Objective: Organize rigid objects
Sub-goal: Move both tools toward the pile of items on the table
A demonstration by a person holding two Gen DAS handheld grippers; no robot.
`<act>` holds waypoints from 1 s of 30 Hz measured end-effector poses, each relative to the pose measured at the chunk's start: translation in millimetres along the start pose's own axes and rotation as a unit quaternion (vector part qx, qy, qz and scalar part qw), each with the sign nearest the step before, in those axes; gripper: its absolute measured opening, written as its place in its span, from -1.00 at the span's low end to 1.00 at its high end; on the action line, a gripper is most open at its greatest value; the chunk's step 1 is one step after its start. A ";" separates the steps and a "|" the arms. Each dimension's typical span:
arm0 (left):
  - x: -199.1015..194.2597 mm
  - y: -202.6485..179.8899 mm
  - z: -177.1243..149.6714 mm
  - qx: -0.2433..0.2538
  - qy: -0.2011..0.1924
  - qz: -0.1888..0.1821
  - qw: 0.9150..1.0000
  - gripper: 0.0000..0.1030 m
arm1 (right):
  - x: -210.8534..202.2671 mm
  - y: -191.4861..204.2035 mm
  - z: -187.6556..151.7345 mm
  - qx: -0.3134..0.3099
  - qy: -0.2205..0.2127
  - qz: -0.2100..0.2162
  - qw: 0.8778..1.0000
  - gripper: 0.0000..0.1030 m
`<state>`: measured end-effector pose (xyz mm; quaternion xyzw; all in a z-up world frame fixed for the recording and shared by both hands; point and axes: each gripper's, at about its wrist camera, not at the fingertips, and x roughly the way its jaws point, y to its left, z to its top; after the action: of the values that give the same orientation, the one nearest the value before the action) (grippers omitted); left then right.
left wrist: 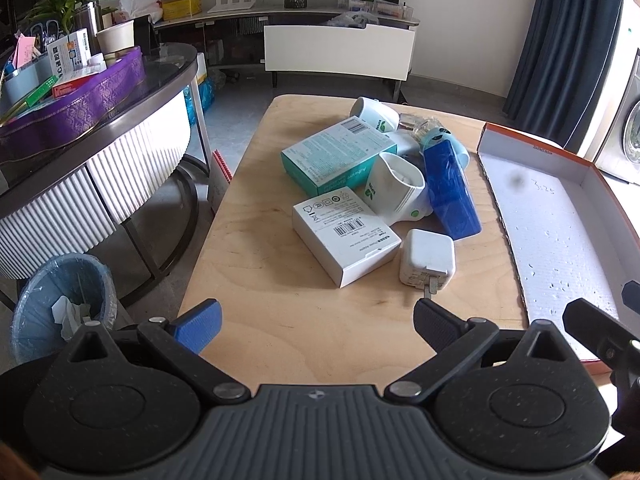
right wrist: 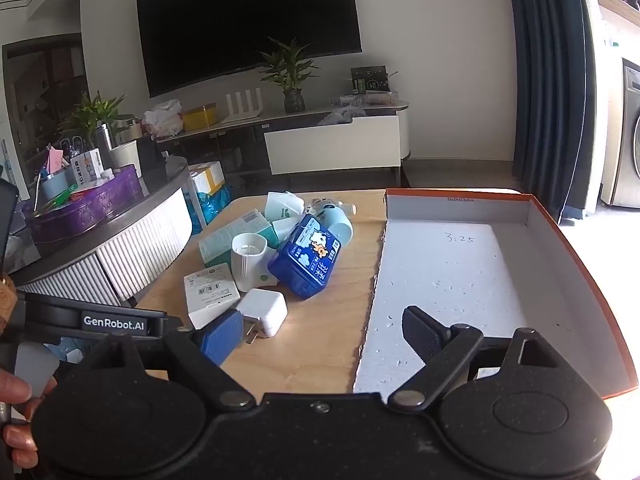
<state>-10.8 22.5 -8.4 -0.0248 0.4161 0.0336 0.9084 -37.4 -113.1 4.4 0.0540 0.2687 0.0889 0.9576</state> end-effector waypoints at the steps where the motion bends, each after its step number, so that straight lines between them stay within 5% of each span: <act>1: 0.8 0.7 0.4 -0.001 0.001 0.000 1.000 1.00 | 0.9 1.5 -0.8 -0.002 0.001 0.001 1.000 0.98; 30: 32.5 9.8 16.3 -0.028 0.028 0.003 0.999 1.00 | 32.6 13.4 3.8 -0.027 0.037 0.001 0.999 0.98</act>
<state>21.8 34.8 -22.6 -0.0495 0.4400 0.0475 0.8954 -10.0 -93.8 -6.7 0.0253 0.3016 0.0987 0.9480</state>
